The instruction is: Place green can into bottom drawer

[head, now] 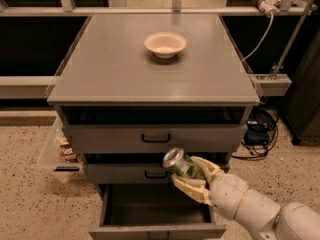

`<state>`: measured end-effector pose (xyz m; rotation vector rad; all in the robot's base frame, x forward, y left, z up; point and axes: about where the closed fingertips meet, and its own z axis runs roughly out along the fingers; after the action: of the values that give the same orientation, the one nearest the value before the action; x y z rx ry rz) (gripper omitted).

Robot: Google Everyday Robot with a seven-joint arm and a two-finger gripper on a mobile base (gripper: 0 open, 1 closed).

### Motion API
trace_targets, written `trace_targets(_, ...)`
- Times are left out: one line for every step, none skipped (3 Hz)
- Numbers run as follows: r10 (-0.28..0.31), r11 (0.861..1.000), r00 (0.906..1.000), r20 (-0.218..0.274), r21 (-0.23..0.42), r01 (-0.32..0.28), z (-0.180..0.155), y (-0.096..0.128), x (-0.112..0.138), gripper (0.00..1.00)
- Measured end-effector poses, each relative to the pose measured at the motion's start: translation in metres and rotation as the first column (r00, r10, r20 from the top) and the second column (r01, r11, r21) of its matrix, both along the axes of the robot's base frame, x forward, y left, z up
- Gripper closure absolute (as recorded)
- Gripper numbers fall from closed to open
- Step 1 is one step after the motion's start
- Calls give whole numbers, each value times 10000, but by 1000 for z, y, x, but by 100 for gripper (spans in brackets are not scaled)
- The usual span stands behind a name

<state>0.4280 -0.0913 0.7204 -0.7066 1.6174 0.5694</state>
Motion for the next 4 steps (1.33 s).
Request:
trace_targets(-381,9983,9968,-698,424,411,-38,-20,13,100)
trace_targets(-844,9893,9843,-1550,1048,1013,-90,-42,21,100)
trace_targets(-1213,9752,9616,-2461,1514,1617,-143,-63,30,100)
trace_targets(-1524,9617,9373,-3136,1715,2137,-180,-77,32,100)
